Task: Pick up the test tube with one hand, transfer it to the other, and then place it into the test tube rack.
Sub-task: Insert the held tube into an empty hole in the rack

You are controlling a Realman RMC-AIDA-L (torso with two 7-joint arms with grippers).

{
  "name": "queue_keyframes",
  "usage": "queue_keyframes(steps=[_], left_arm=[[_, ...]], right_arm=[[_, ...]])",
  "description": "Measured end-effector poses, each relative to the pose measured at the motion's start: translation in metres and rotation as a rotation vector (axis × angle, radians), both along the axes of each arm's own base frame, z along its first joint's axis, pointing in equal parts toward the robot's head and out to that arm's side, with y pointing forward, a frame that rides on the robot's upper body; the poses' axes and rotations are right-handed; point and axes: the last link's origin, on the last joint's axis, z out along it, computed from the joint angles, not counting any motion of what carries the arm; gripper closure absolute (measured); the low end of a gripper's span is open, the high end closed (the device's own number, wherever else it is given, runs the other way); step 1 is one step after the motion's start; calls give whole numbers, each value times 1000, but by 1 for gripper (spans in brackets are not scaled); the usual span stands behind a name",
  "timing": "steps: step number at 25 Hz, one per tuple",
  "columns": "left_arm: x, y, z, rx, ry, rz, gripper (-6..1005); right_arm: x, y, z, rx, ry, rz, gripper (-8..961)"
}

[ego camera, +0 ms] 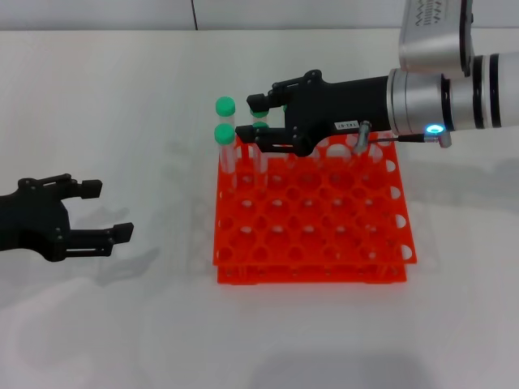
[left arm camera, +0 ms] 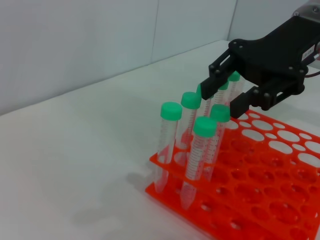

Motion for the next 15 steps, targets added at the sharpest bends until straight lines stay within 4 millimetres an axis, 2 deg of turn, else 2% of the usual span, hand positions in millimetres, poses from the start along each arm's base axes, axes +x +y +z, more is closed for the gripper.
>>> queue_keyframes(steps=[4, 10, 15], left_arm=[[1, 1, 0, 0, -1, -2, 111], [0, 2, 0, 4, 1, -1, 111], [-1, 5, 1, 29, 14, -10, 112]], right_arm=[[0, 1, 1, 4, 2, -5, 464], [1, 0, 4, 4, 13, -12, 406], [22, -10, 27, 22, 93, -35, 372]])
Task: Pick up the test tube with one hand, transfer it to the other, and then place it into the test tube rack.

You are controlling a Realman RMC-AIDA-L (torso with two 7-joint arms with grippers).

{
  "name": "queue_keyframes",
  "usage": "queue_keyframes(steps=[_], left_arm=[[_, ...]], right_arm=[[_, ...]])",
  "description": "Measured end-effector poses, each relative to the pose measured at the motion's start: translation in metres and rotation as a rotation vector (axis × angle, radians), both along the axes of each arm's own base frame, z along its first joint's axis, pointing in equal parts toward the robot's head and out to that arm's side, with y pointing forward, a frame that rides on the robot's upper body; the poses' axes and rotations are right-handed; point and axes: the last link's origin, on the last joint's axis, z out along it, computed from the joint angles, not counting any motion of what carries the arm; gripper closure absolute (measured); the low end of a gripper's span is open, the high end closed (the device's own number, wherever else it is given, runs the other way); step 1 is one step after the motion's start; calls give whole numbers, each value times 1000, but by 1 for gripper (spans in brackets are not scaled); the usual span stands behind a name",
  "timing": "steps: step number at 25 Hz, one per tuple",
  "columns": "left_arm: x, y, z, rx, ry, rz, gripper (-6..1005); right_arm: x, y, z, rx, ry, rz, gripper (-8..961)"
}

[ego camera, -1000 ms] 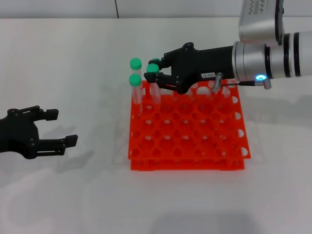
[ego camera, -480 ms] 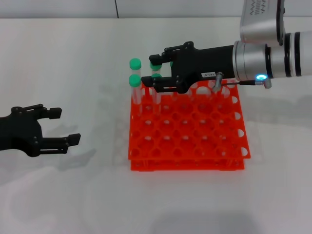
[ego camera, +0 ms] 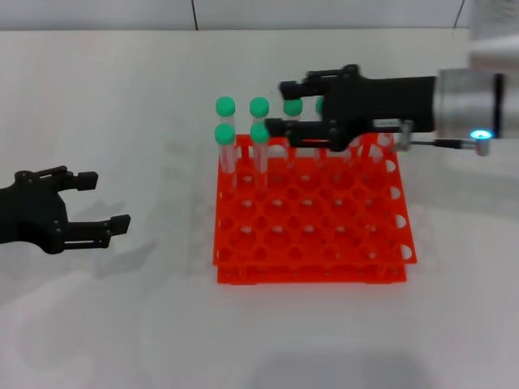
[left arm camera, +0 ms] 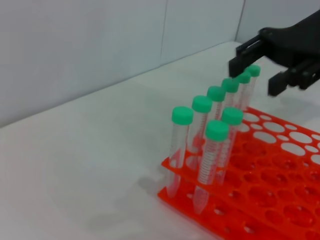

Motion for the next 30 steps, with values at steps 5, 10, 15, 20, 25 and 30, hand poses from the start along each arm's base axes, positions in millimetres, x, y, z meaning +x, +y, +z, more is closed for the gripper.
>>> queue_keyframes(steps=[5, 10, 15, 20, 25, 30], left_arm=[[0, 2, -2, 8, -17, -29, 111], [4, 8, -8, -20, -45, -76, 111], [11, 10, -12, -77, -70, -132, 112], [14, 10, -14, -105, -85, -156, 111], [17, 9, -13, -122, -129, -187, 111], [19, 8, -12, -133, -142, -200, 112]], right_arm=[[33, -9, 24, 48, 64, -65, 331], [67, -25, 36, 88, 77, -94, 219], [87, -37, 39, 80, 68, -125, 90], [99, -46, 36, 41, 50, -143, 78], [104, -52, 31, -3, 23, -138, 77], [106, -56, 29, -27, 3, -129, 77]])
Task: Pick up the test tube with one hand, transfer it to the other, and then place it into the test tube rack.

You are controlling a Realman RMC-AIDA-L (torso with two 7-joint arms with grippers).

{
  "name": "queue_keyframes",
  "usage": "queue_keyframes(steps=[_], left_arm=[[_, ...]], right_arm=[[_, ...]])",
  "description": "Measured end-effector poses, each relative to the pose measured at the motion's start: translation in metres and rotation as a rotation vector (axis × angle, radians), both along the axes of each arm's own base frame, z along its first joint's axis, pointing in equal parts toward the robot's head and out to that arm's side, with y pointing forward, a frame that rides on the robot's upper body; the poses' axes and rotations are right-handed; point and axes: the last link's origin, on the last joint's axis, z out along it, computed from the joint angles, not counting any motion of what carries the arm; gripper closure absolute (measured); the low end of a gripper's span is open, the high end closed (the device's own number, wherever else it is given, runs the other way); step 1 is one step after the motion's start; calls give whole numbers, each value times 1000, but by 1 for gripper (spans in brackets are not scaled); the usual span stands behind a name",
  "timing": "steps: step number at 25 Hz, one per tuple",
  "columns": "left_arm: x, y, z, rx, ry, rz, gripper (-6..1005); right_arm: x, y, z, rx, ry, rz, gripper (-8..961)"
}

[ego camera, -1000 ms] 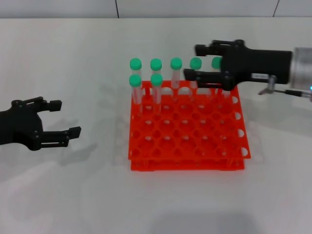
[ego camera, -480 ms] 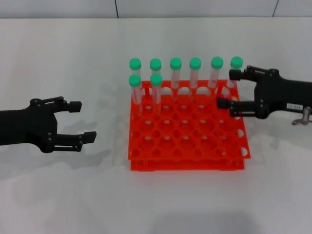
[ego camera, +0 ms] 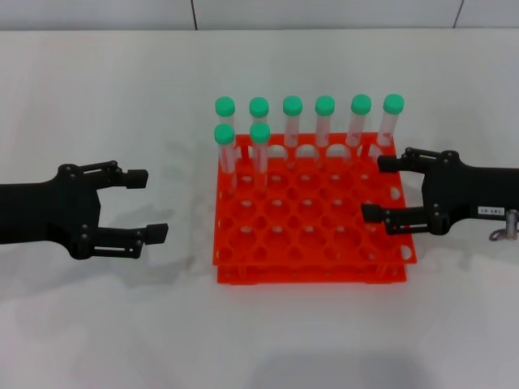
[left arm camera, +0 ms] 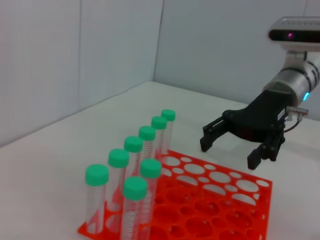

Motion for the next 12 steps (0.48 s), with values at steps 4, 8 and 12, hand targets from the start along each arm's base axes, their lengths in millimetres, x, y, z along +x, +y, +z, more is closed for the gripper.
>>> queue_keyframes(steps=[4, 8, 12], left_arm=[[2, 0, -1, -8, -6, -8, 111], [2, 1, -3, -16, -15, -3, 111], [1, 1, -4, -13, -11, 0, 111]], right_arm=[[1, -2, 0, -14, -6, 4, 77], [2, -2, 0, -14, -7, 3, 78], [2, -2, 1, -14, -8, 2, 77]])
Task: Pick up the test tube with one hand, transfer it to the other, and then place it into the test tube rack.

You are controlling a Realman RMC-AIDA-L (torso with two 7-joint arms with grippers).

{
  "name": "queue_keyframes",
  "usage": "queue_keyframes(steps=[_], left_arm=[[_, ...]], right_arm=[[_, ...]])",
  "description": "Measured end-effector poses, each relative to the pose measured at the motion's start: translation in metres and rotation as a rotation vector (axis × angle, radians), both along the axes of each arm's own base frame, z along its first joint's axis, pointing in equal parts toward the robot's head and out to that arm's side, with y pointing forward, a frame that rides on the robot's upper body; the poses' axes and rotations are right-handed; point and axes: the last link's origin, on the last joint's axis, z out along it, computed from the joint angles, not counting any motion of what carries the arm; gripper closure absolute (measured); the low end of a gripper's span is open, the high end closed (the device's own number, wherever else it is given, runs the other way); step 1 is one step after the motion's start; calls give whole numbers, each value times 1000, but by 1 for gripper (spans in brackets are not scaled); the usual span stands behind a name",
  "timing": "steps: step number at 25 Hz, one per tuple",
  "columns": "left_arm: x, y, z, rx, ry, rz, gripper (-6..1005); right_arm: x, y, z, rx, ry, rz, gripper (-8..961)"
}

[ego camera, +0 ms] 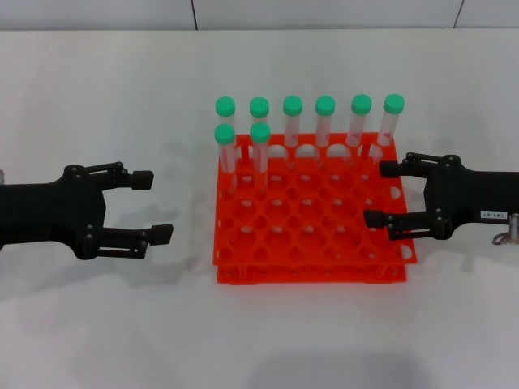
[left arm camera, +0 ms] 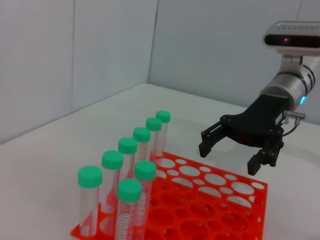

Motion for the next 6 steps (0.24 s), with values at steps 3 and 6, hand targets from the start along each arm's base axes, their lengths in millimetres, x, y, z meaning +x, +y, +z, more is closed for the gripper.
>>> queue_keyframes(steps=[3, 6], left_arm=[[0, 0, 0, 3, 2, 1, 111], [-1, 1, 0, 11, 6, 6, 111]], right_arm=[[0, 0, 0, 2, 1, -1, 77], [1, 0, 1, 3, 0, -1, 77]])
